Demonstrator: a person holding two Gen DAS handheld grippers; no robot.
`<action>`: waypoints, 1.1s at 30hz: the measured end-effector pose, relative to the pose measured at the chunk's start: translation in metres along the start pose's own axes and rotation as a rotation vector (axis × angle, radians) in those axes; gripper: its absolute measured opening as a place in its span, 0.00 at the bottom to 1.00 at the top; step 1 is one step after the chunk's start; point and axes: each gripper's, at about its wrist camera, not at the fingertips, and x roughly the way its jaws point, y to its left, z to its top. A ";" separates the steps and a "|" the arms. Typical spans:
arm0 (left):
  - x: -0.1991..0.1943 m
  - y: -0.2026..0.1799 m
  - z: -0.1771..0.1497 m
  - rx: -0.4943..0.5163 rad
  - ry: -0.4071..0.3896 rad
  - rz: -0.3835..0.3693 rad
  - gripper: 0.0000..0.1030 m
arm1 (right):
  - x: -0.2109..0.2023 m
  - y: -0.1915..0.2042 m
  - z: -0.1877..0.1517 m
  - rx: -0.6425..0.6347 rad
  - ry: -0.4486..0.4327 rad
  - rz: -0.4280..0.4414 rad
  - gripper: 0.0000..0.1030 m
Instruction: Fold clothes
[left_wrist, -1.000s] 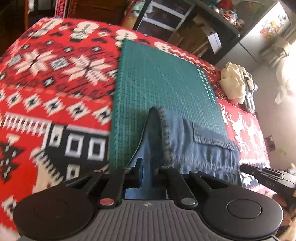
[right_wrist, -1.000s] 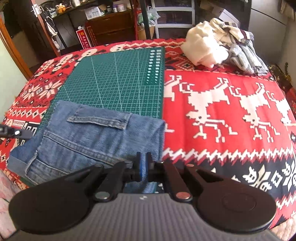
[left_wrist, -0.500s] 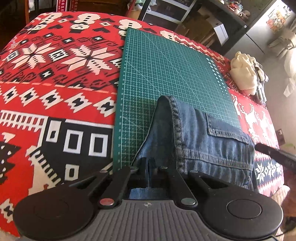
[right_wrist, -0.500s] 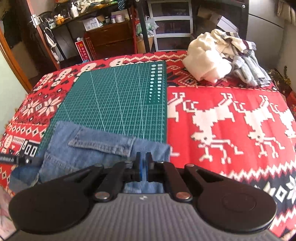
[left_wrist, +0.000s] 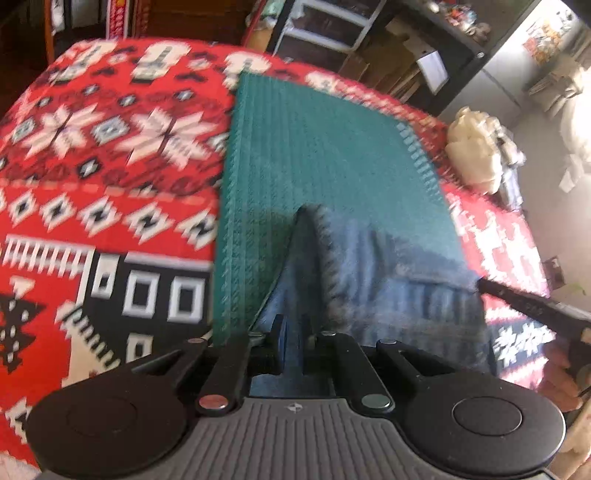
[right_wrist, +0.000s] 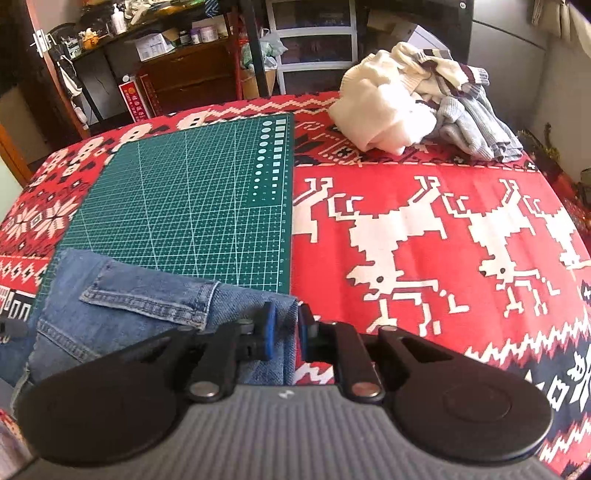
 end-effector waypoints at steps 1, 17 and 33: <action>-0.001 -0.004 0.005 0.005 -0.013 -0.019 0.04 | -0.004 0.001 0.001 -0.008 -0.007 0.006 0.13; 0.063 -0.028 0.059 0.069 -0.027 0.019 0.03 | 0.000 0.031 -0.015 -0.033 0.032 0.097 0.12; 0.035 0.017 0.071 -0.148 0.009 -0.151 0.03 | 0.001 0.022 -0.014 0.017 0.046 0.119 0.12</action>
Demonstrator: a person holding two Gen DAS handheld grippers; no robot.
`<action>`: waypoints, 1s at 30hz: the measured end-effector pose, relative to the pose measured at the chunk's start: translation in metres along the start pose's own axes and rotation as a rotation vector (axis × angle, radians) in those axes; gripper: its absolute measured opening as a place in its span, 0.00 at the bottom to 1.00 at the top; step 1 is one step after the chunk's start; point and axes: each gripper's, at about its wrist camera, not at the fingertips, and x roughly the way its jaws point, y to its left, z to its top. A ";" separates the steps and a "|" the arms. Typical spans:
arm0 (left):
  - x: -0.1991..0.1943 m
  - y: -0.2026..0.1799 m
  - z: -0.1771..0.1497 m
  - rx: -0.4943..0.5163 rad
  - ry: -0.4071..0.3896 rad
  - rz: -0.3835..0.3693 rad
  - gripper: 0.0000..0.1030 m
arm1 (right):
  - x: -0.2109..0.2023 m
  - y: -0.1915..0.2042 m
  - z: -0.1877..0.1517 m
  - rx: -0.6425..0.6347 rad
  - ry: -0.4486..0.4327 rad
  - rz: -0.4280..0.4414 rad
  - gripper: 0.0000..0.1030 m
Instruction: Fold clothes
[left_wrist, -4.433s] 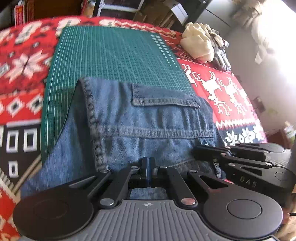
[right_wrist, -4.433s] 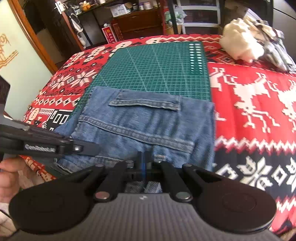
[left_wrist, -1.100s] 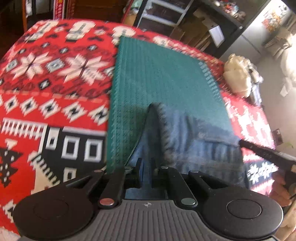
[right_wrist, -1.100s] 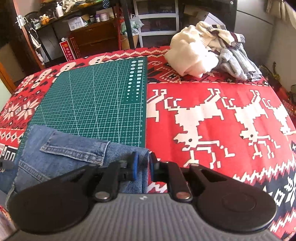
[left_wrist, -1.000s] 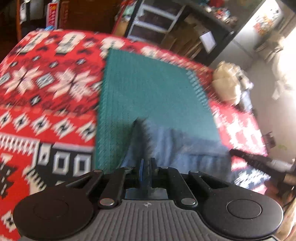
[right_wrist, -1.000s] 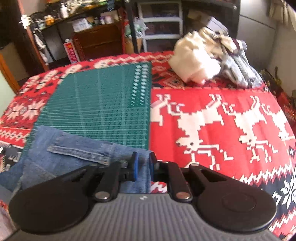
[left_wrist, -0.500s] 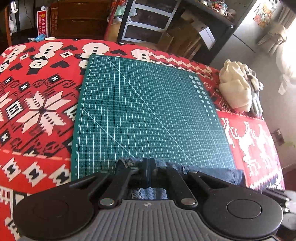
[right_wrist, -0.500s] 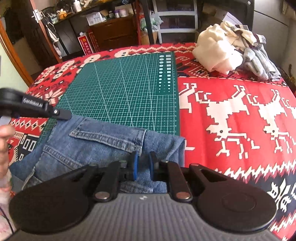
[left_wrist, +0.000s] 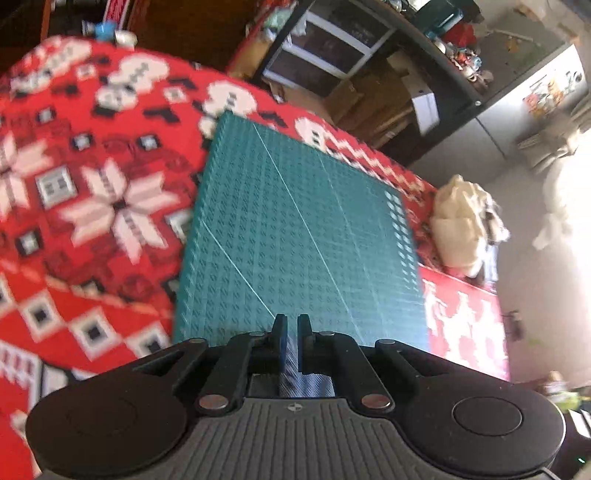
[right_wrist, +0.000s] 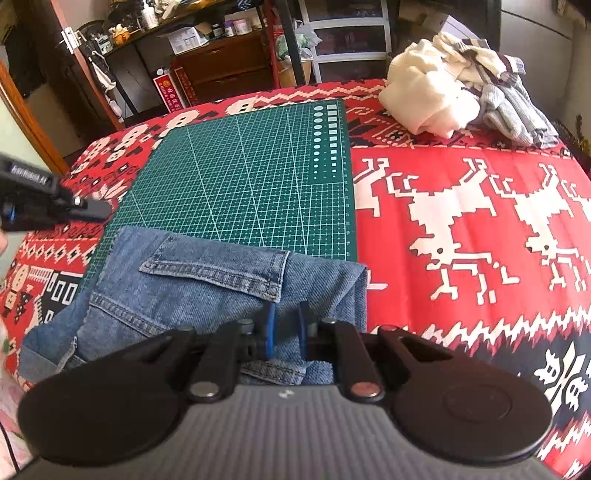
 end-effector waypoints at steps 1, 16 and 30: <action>0.002 -0.002 -0.003 0.002 0.008 -0.012 0.03 | 0.000 0.000 0.000 0.003 0.002 0.001 0.12; 0.018 -0.030 -0.008 0.140 -0.024 0.165 0.02 | -0.010 -0.002 0.006 0.013 -0.003 0.017 0.13; 0.049 -0.063 -0.039 0.187 0.040 0.103 0.03 | 0.018 0.037 0.020 -0.089 -0.041 0.025 0.06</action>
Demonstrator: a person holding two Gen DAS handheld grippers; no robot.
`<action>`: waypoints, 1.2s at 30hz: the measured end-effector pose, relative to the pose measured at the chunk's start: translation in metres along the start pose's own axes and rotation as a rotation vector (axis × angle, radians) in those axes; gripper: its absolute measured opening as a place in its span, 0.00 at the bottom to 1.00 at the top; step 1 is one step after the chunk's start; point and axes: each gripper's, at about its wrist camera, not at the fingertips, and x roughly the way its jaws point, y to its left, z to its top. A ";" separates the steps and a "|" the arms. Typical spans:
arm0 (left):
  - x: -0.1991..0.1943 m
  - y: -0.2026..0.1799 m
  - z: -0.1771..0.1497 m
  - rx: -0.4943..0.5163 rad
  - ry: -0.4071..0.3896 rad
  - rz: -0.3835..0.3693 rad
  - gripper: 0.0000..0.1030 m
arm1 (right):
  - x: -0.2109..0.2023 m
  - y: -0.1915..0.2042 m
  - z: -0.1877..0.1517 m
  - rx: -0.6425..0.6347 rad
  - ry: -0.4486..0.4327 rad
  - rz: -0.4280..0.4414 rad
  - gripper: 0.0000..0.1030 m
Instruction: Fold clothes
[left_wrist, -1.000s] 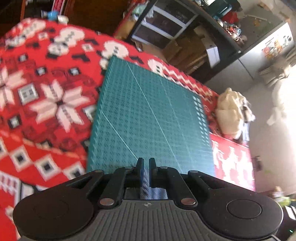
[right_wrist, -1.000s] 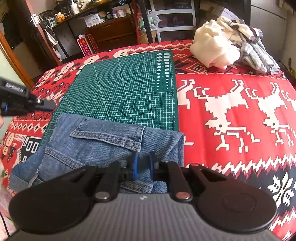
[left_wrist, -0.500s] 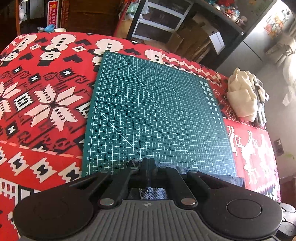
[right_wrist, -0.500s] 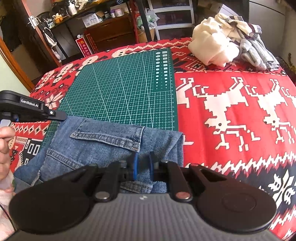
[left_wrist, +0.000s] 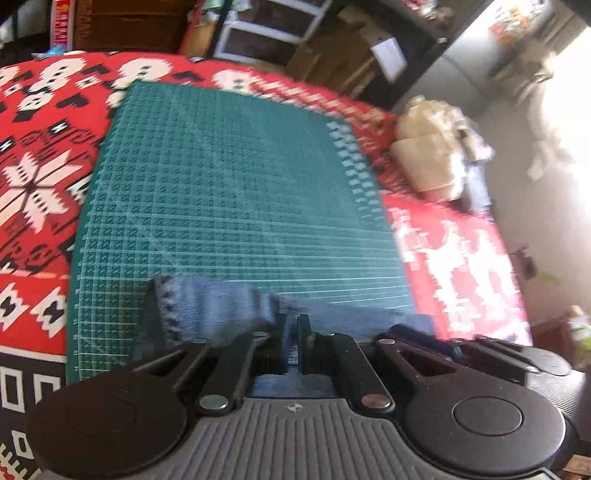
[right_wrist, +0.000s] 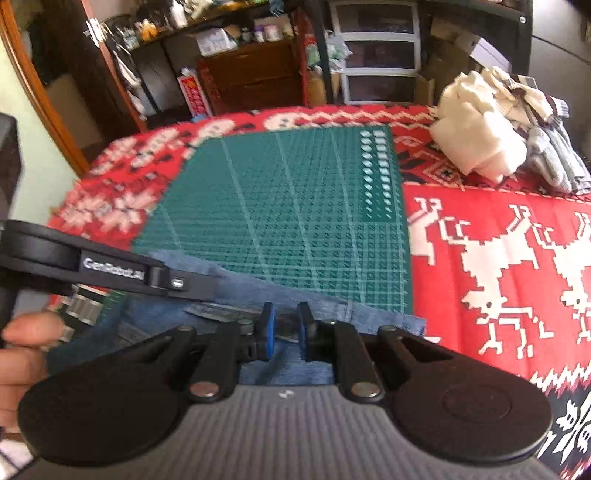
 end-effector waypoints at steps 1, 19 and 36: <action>0.001 0.005 -0.001 -0.013 -0.007 0.007 0.03 | -0.001 -0.002 -0.004 -0.006 -0.006 -0.005 0.04; -0.038 0.007 -0.016 -0.008 -0.020 -0.097 0.03 | -0.040 0.005 -0.019 -0.070 0.003 0.058 0.05; -0.013 0.022 -0.027 -0.059 0.067 -0.132 0.03 | -0.030 -0.015 -0.039 -0.050 0.045 -0.037 0.00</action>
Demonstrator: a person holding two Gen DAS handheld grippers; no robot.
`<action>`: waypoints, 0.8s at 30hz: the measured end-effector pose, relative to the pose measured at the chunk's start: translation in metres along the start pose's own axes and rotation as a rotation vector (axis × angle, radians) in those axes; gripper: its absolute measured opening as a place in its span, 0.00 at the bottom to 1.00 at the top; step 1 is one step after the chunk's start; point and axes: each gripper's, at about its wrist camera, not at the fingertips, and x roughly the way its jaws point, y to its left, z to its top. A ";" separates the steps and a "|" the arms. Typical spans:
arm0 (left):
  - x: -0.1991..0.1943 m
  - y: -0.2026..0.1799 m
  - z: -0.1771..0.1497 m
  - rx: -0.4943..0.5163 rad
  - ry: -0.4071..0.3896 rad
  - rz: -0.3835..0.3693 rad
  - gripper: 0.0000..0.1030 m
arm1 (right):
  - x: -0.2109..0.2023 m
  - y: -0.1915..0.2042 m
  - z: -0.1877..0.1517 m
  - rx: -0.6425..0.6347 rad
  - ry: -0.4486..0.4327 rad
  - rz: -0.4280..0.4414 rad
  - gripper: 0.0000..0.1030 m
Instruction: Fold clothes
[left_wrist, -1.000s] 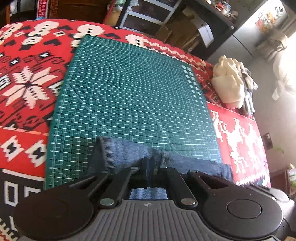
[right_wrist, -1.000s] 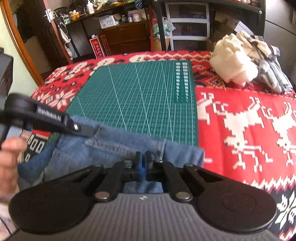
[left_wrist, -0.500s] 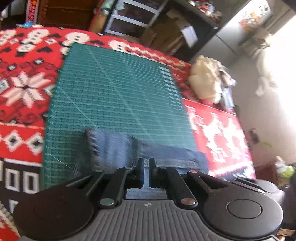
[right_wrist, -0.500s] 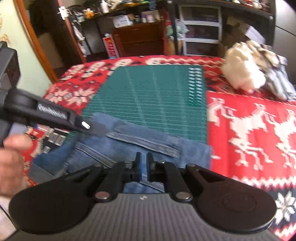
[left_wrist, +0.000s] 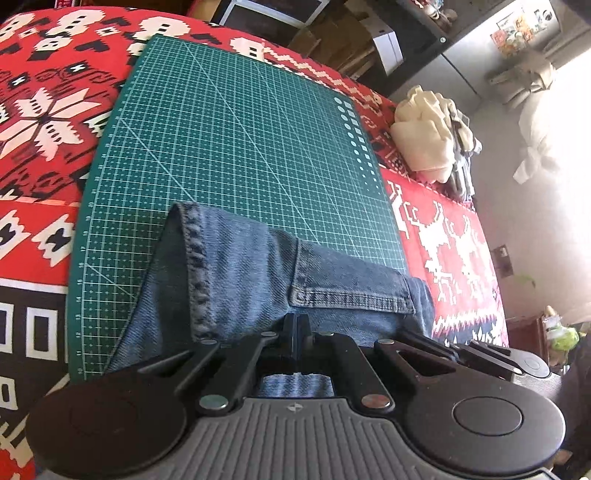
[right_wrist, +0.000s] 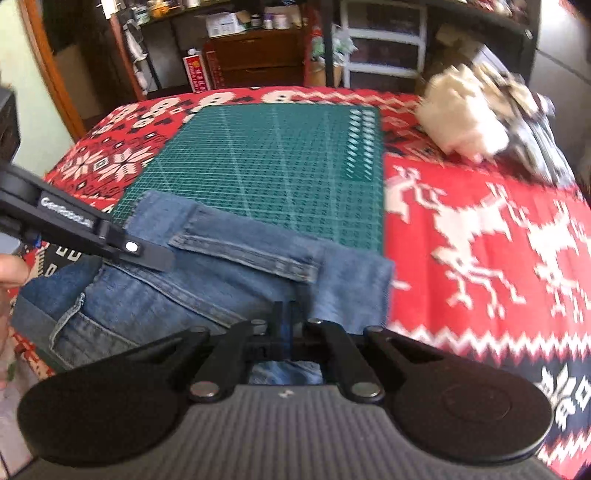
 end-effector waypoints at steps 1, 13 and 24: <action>-0.001 0.001 0.000 -0.002 -0.003 0.000 0.03 | -0.002 -0.004 -0.002 0.014 -0.001 -0.004 0.00; -0.020 -0.004 0.012 0.000 -0.060 0.026 0.05 | -0.029 -0.039 0.003 0.131 -0.025 0.007 0.02; -0.002 0.014 0.042 -0.031 -0.095 0.084 0.03 | 0.019 -0.035 0.030 0.121 -0.035 -0.017 0.00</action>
